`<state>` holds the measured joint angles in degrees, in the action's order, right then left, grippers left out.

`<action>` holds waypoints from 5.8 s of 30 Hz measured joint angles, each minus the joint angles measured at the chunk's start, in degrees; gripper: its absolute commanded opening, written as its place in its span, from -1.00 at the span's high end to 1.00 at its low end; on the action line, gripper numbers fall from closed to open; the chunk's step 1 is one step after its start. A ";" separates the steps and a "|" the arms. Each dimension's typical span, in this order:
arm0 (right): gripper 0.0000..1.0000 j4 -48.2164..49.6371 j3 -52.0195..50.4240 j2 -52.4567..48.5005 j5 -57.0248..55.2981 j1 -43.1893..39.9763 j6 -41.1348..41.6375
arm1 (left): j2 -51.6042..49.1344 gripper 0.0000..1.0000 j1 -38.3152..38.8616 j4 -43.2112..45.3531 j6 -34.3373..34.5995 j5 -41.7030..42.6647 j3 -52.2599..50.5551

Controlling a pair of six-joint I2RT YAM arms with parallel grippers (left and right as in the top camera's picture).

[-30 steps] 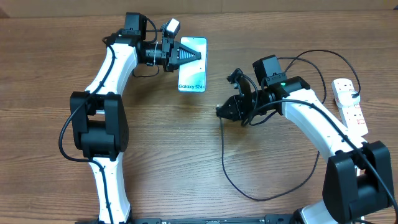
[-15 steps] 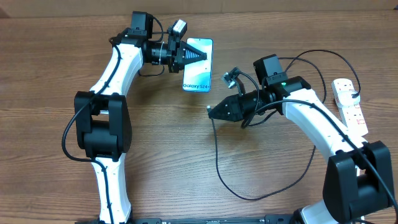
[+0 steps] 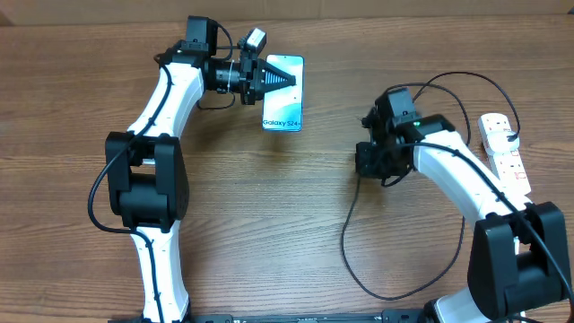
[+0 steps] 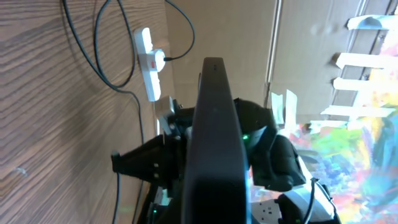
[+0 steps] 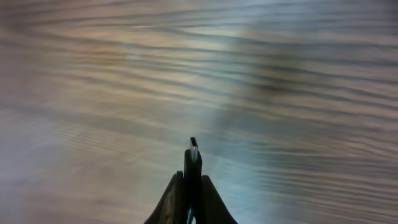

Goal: Plug charger to phone and switch on socket

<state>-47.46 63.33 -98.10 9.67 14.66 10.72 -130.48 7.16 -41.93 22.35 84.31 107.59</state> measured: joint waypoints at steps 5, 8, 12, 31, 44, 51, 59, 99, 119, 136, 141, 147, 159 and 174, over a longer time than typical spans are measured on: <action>0.93 4.07 -6.78 0.00 -7.91 0.00 2.82 | 0.00 0.92 0.00 0.00 0.02 -0.61 0.00; 0.92 6.05 -9.07 0.00 -10.14 0.00 3.34 | 0.00 0.91 0.00 0.00 0.02 -0.85 0.00; 0.36 7.76 -9.60 0.00 -11.67 0.00 4.28 | 0.00 0.92 0.00 -0.04 0.02 -1.70 0.00; -0.29 10.40 -9.62 0.00 -13.77 0.02 9.86 | 0.00 0.92 0.00 -0.70 0.02 -2.10 0.00; 0.30 10.95 -11.08 0.02 -15.74 0.00 16.79 | 0.00 0.92 0.00 -0.85 0.02 -2.12 0.00; 0.54 11.39 -11.17 0.02 -16.15 -0.83 18.93 | 0.00 0.92 0.00 -0.87 0.02 -2.14 0.00; 0.68 11.43 -11.23 0.02 -16.11 -2.47 20.35 | 0.00 0.92 0.02 -1.09 0.02 -2.29 0.00; 0.93 13.03 -11.65 0.15 -6.27 -2.89 10.29 | 0.00 0.92 0.37 -1.29 0.35 -2.29 0.00; 0.93 9.97 -11.58 3.32 26.51 -7.56 -2.21 | 0.02 0.92 0.37 -8.81 -0.24 2.84 0.02; 0.93 12.63 -11.23 8.90 65.51 -7.80 -15.69 | 8.70 0.91 -2.75 -9.81 -9.07 2.47 -0.04; 0.93 12.79 -11.21 8.90 70.03 -7.82 -15.89 | 8.70 0.91 -1.86 -4.44 -6.19 1.75 -0.04; 0.93 17.07 -11.19 8.90 72.50 -7.82 -13.16 | 8.70 0.91 0.55 4.33 4.72 -3.19 -0.11; 0.93 39.69 -11.04 8.90 73.24 -7.82 7.80 | 8.70 0.92 6.23 22.27 24.55 -6.58 -0.11; 0.93 49.40 -11.04 8.90 73.50 -7.82 18.86 | 8.70 0.91 7.30 22.27 28.33 -8.15 -0.11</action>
<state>1.93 52.29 -89.21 83.18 6.83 29.58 -121.78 14.46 -19.66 50.68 76.16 107.48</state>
